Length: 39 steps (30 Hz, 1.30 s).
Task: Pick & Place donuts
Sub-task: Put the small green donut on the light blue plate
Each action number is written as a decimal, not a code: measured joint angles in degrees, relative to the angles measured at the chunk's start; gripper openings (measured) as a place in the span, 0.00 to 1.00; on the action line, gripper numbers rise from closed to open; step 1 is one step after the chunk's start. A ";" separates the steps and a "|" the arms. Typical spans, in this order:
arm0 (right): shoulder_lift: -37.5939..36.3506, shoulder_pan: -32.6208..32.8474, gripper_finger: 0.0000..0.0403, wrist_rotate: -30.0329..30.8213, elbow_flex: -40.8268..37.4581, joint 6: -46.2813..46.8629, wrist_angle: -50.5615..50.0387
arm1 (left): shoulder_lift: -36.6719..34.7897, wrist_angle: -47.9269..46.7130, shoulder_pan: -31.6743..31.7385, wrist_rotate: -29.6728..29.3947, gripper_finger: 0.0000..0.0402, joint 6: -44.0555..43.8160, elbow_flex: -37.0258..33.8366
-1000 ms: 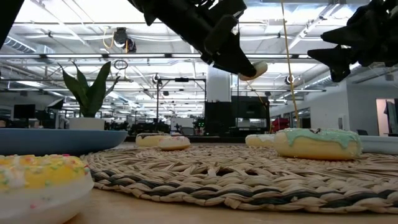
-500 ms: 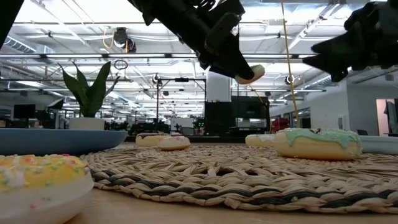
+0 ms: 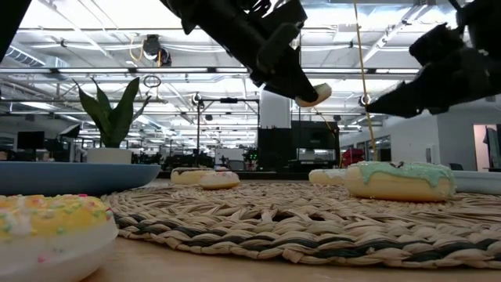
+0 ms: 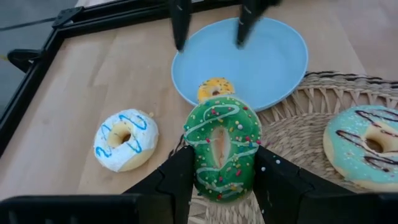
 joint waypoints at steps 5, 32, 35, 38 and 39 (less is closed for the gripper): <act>9.09 -0.02 0.63 0.01 0.55 -4.19 12.61 | 0.00 0.12 0.80 0.00 0.37 0.22 0.00; 31.84 -7.92 0.63 -10.59 14.37 -4.44 16.86 | 0.02 -1.84 1.87 0.28 0.37 -1.34 0.00; 32.49 -8.74 0.63 -10.61 14.65 -5.06 16.89 | 0.02 -2.22 1.76 0.28 0.37 -1.54 0.00; 32.85 -9.46 0.62 -10.62 14.65 -5.07 16.77 | 0.02 -2.46 1.45 0.28 0.37 -1.55 0.00; 32.85 -9.59 0.62 -10.63 14.65 -4.83 16.89 | 0.02 -2.47 1.40 0.29 0.37 -1.55 0.00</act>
